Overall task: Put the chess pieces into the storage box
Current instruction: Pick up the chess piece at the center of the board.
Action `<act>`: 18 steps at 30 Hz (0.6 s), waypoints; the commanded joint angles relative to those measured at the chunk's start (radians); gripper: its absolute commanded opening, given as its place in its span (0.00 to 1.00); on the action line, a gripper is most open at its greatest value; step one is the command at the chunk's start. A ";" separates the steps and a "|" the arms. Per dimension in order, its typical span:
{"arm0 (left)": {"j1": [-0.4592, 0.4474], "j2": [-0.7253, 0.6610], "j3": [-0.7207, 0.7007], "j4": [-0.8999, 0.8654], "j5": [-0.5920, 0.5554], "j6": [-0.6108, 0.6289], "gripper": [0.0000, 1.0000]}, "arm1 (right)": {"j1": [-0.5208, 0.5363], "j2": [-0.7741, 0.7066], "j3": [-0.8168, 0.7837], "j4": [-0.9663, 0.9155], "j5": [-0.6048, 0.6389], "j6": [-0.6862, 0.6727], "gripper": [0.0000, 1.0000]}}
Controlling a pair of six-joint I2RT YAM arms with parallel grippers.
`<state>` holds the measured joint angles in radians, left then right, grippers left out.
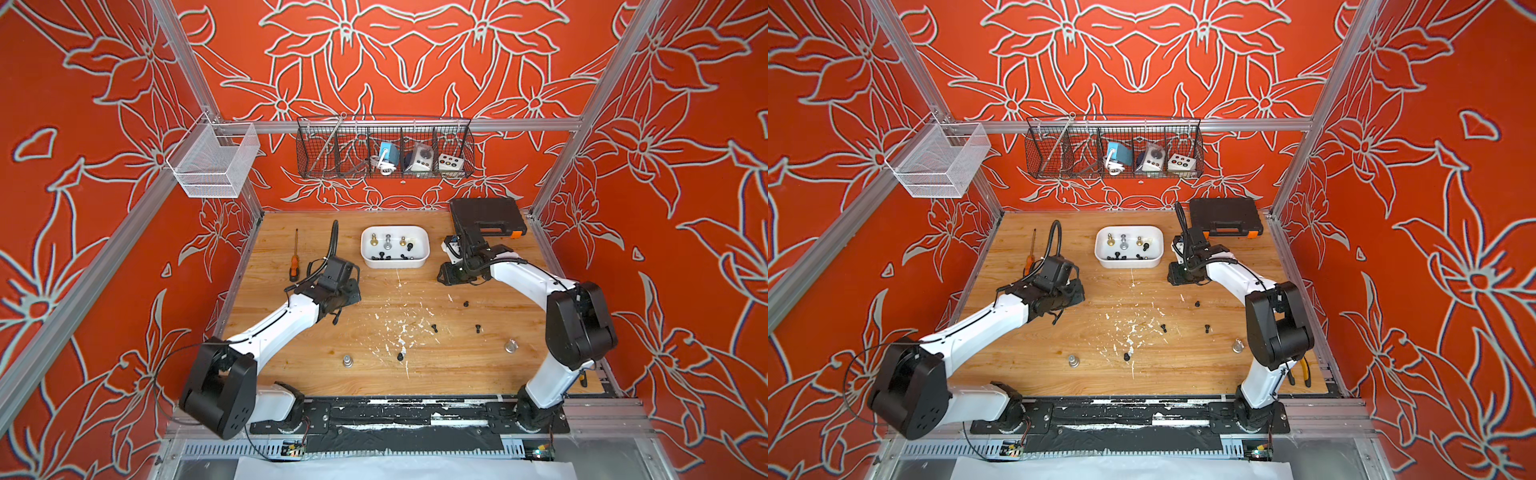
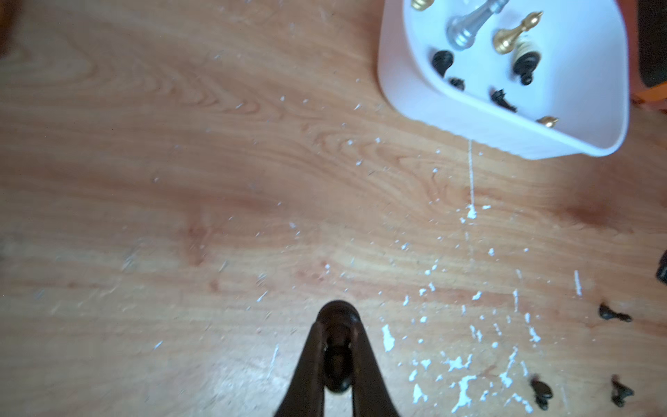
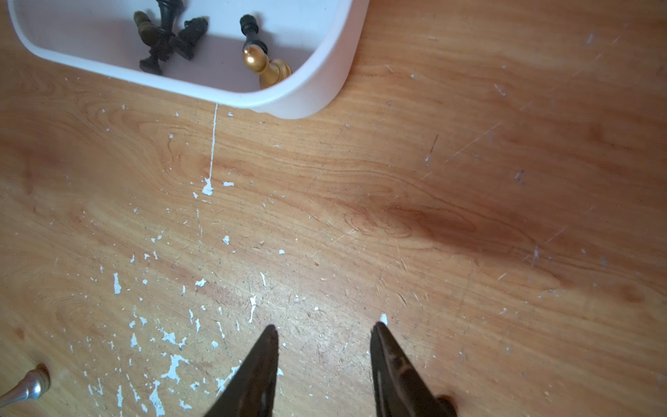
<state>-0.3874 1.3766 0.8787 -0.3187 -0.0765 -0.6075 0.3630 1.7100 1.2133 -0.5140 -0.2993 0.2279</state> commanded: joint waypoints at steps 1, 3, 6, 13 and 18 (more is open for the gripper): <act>-0.003 0.069 0.073 0.102 0.043 0.030 0.12 | -0.011 -0.047 -0.036 0.003 0.015 0.021 0.44; -0.004 0.133 0.142 0.119 0.061 0.042 0.12 | -0.012 -0.063 -0.054 0.003 0.018 0.030 0.44; -0.004 0.240 0.262 0.122 0.081 0.063 0.12 | -0.012 -0.083 -0.084 0.009 0.023 0.042 0.44; -0.003 0.448 0.504 0.110 0.113 0.130 0.12 | -0.013 -0.109 -0.121 0.004 0.047 0.060 0.44; -0.001 0.548 0.614 0.102 0.122 0.159 0.12 | -0.013 -0.129 -0.136 0.004 0.052 0.070 0.44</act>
<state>-0.3874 1.8908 1.4471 -0.2073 0.0288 -0.4877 0.3576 1.6127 1.0916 -0.5129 -0.2707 0.2802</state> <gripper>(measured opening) 0.125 0.444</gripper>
